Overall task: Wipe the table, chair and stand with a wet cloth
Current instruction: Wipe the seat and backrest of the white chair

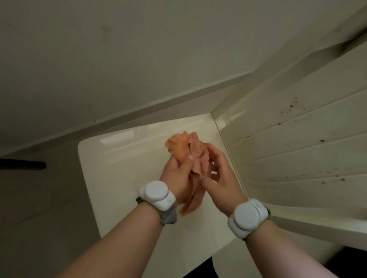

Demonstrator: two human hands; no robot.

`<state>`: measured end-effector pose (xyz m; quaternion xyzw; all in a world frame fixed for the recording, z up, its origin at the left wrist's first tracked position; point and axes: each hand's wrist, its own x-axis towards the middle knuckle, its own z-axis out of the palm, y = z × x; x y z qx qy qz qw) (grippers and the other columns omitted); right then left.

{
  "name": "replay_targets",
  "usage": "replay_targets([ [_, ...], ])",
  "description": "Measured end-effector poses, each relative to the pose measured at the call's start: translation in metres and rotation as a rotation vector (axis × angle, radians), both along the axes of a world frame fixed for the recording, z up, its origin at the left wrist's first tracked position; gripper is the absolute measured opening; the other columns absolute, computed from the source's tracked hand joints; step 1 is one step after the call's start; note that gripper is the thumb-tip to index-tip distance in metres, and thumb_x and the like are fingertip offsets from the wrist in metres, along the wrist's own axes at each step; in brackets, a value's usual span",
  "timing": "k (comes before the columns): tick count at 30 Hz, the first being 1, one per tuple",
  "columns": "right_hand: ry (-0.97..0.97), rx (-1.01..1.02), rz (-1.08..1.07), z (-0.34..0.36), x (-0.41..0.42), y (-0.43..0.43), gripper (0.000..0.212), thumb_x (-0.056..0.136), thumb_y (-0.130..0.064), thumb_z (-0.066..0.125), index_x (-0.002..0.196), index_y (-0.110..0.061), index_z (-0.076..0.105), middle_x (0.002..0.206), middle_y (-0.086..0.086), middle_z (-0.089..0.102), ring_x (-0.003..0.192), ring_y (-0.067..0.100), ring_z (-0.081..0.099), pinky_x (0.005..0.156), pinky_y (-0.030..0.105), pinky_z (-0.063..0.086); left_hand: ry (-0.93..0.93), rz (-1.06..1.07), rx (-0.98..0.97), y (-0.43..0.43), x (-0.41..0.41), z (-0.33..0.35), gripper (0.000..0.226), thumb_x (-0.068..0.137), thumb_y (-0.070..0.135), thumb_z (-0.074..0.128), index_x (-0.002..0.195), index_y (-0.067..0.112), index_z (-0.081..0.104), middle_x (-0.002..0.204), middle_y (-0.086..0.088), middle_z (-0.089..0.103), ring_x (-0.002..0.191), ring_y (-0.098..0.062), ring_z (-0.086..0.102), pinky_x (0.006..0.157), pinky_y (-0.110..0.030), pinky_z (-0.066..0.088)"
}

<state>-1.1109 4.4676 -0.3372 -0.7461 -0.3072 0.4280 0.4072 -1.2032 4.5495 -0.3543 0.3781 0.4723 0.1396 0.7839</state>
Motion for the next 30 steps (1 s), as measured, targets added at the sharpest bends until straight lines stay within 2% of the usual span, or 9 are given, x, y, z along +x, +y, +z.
replay_targets([
  [2,-0.087,0.040,0.054,0.020,-0.002,-0.005,0.067,0.079,-0.029,0.057,0.139,-0.040,0.031,0.142,-0.030,0.036,0.134,-0.004,0.033,0.109,0.021,0.032,0.017,0.044,-0.043,-0.001,0.007,0.021,0.032,0.098,0.026,0.042,0.123,0.011,0.056,0.110,-0.011,0.068,0.099,-0.021,0.066,0.090,-0.035,0.053],
  [4,-0.187,0.058,0.081,0.031,-0.001,-0.013,0.066,0.081,-0.030,0.055,0.141,-0.038,0.030,0.154,-0.012,0.023,0.142,0.001,0.016,0.115,0.018,0.019,-0.071,0.032,-0.228,-0.006,0.016,0.040,0.041,0.098,0.037,0.037,0.118,0.008,0.060,0.114,-0.017,0.066,0.106,-0.029,0.063,0.098,-0.046,0.047],
  [6,-0.231,0.055,-0.014,0.046,0.007,-0.018,0.060,0.080,-0.015,0.049,0.135,-0.035,0.041,0.151,-0.002,0.029,0.139,0.000,0.024,0.114,0.021,0.024,-0.133,0.014,-0.269,-0.013,0.026,0.058,0.041,0.099,0.040,0.033,0.107,0.014,0.064,0.116,-0.016,0.064,0.110,-0.030,0.060,0.097,-0.047,0.047],
  [8,-0.382,0.068,-0.087,0.070,0.020,-0.022,0.061,0.073,-0.005,0.043,0.129,-0.029,0.052,0.144,0.001,0.039,0.133,0.001,0.033,0.112,0.031,0.030,-0.138,-0.018,-0.131,-0.019,0.033,0.073,0.040,0.100,0.041,0.027,0.104,0.023,0.062,0.116,-0.011,0.063,0.109,-0.023,0.059,0.094,-0.041,0.048],
  [13,-1.240,0.179,-0.129,0.164,0.079,-0.033,0.059,0.064,-0.003,0.046,0.119,-0.013,0.063,0.141,0.015,0.045,0.127,0.032,0.043,0.106,0.033,0.025,0.070,-0.276,0.395,-0.031,0.049,0.086,0.037,0.099,0.037,0.034,0.129,0.023,0.051,0.131,0.004,0.051,0.121,-0.008,0.045,0.102,-0.024,0.032],
  [17,-1.660,-0.088,-0.157,0.191,0.124,-0.029,0.052,0.073,-0.010,0.046,0.123,-0.016,0.060,0.144,0.012,0.044,0.132,0.040,0.034,0.109,0.043,0.020,0.125,-0.306,0.580,-0.036,0.060,0.096,0.035,0.097,0.028,0.045,0.131,0.022,0.049,0.133,0.004,0.048,0.123,-0.010,0.045,0.100,-0.023,0.034],
  [21,-1.748,-0.293,0.271,0.142,0.134,-0.035,0.052,0.081,-0.014,0.037,0.133,-0.018,0.042,0.140,0.008,0.050,0.128,0.034,0.044,0.106,0.044,0.021,0.164,-0.359,0.680,-0.034,0.064,0.100,0.037,0.096,0.023,0.046,0.133,0.022,0.047,0.135,0.005,0.045,0.123,-0.009,0.043,0.093,-0.016,0.028],
  [25,-1.649,-0.355,0.516,0.135,0.124,-0.065,0.051,0.082,-0.018,0.032,0.129,-0.016,0.050,0.140,0.007,0.050,0.132,0.028,0.032,0.109,0.040,0.019,0.202,-0.417,0.714,-0.028,0.053,0.101,0.039,0.096,0.022,0.047,0.135,0.020,0.045,0.140,0.002,0.043,0.128,-0.013,0.040,0.098,-0.017,0.027],
  [30,-1.818,-0.411,0.089,0.206,0.139,-0.064,0.062,0.069,-0.008,0.041,0.129,-0.005,0.054,0.146,0.015,0.041,0.139,0.035,0.019,0.114,0.045,0.004,0.226,-0.447,0.724,-0.013,0.056,0.115,0.040,0.096,0.021,0.046,0.136,0.020,0.043,0.143,0.001,0.041,0.131,-0.015,0.039,0.102,-0.022,0.029],
])
